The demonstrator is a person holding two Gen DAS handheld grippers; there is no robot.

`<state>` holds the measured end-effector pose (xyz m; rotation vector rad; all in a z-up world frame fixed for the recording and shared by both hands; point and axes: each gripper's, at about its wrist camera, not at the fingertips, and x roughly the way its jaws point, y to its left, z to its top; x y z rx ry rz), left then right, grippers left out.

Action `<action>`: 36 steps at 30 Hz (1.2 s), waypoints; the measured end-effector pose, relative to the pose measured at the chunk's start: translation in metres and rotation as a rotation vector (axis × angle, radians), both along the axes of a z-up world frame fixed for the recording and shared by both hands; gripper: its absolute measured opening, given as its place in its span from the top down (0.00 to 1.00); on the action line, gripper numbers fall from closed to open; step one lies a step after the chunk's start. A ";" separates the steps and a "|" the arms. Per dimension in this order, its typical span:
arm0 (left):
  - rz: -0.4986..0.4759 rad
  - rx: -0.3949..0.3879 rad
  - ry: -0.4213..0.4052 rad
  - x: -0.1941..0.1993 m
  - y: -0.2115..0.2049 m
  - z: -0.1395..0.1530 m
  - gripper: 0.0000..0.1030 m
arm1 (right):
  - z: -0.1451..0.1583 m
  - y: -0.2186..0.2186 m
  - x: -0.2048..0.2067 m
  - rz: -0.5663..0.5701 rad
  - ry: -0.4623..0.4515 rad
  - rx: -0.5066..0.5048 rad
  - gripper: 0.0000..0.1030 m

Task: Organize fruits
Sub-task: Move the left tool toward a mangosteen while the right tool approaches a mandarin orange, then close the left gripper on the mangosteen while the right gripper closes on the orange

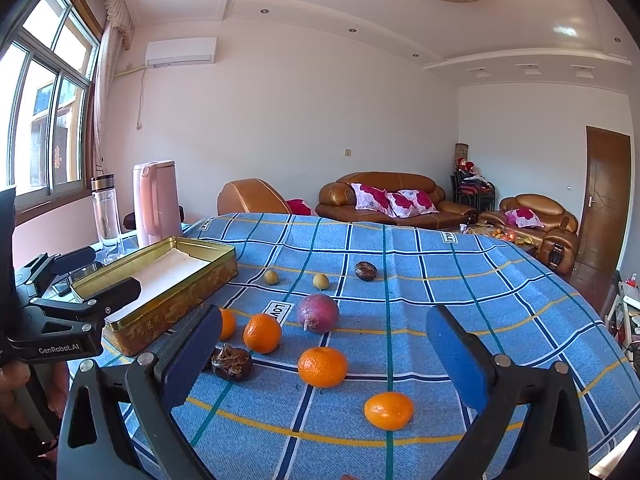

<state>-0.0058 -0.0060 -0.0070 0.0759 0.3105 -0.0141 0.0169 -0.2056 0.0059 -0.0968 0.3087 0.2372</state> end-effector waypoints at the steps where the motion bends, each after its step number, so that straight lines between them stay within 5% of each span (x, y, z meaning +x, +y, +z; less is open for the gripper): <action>1: 0.000 0.001 0.001 0.000 0.000 0.000 0.00 | -0.001 0.000 0.000 0.000 0.002 0.001 0.01; 31: -0.058 0.044 0.139 0.030 -0.019 -0.042 0.00 | -0.056 -0.034 0.031 -0.080 0.143 -0.012 0.02; 36: -0.093 0.038 0.167 0.033 -0.021 -0.045 0.12 | -0.066 -0.039 0.038 -0.077 0.193 -0.015 0.15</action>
